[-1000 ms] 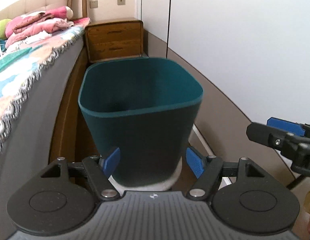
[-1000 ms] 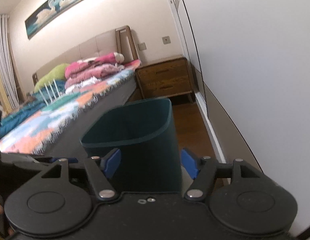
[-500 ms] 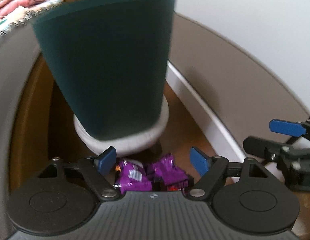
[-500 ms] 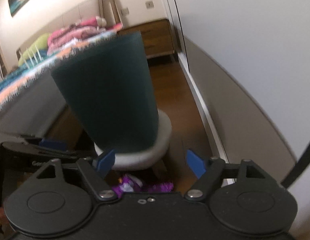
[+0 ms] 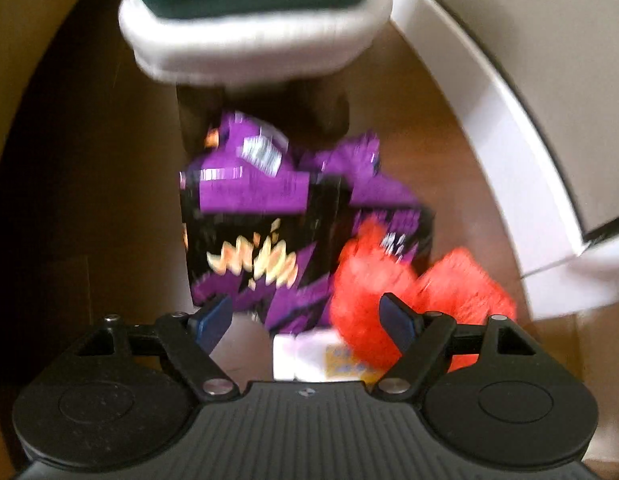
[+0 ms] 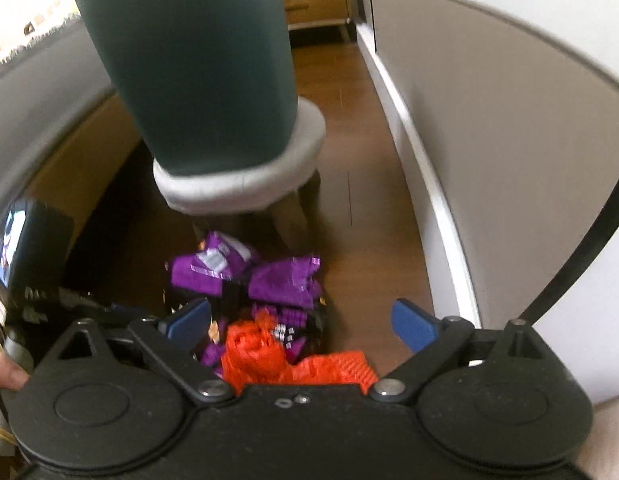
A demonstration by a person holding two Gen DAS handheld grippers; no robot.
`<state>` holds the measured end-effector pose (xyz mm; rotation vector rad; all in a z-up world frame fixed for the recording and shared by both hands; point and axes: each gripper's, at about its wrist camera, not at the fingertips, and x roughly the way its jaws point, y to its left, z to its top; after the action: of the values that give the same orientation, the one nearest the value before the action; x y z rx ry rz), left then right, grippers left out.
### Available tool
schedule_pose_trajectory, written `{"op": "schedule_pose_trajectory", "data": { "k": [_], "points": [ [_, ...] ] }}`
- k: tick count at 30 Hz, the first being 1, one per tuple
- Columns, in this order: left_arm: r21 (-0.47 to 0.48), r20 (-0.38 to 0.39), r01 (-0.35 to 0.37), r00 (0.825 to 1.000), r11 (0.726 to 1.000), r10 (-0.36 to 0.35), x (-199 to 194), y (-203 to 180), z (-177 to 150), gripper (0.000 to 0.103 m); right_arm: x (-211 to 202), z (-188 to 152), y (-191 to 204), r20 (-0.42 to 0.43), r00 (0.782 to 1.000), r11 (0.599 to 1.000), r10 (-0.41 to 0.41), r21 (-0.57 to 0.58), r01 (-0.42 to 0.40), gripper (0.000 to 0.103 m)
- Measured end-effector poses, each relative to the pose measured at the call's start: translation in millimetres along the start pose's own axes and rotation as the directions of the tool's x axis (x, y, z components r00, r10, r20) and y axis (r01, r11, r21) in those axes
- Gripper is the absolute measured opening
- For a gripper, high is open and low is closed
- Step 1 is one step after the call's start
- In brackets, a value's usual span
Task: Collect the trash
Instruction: 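Grasp the yellow juice carton with the left tool while the right tool grasps the red plastic bag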
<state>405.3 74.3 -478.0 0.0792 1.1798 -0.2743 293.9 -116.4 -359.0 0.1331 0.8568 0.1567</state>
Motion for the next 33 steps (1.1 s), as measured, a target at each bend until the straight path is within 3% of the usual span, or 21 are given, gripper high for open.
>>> {"op": "schedule_pose_trajectory", "data": {
  "k": [5,10,12,19,24,27,29,31,33],
  "points": [
    [0.169,0.010,0.024,1.000,0.985,-0.026,25,-8,-23,0.080,19,-7,-5,-0.051,0.999,1.000,-0.002,-0.010,0.002,0.097],
    [0.343,0.004,0.067,0.997,0.937,-0.073,40,-17,-40,0.080,40,-4,-3,-0.104,0.995,0.999,0.006,-0.043,-0.010,0.097],
    [0.417,0.036,0.036,0.998,0.908,-0.056,44,-20,-45,0.080,52,-2,-1,-0.133,0.991,0.999,0.002,-0.043,-0.008,0.097],
    [0.469,0.006,0.051,0.998,0.882,-0.061,63,-18,-53,0.081,67,3,18,-0.247,0.969,0.998,0.008,-0.059,-0.023,0.096],
    [0.551,0.009,0.047,0.998,0.833,-0.062,69,-29,-58,0.081,105,1,30,-0.307,0.949,0.996,0.077,-0.026,-0.089,0.096],
    [0.641,-0.035,0.072,0.997,0.765,-0.064,80,-39,-62,0.081,136,-9,37,-0.349,0.933,0.991,0.089,-0.067,-0.120,0.096],
    [0.704,-0.033,0.065,0.998,0.707,-0.059,85,-49,-66,0.081,154,-13,41,-0.361,0.929,0.985,0.084,-0.110,-0.132,0.096],
    [0.765,-0.046,0.081,0.996,0.639,-0.072,91,-60,-68,0.081,171,-18,39,-0.391,0.917,0.986,0.079,-0.106,-0.131,0.094],
    [0.817,-0.017,0.052,0.998,0.575,-0.066,96,-69,-72,0.081,182,-21,36,-0.413,0.908,0.991,0.069,-0.077,-0.111,0.089]
  ]
}}
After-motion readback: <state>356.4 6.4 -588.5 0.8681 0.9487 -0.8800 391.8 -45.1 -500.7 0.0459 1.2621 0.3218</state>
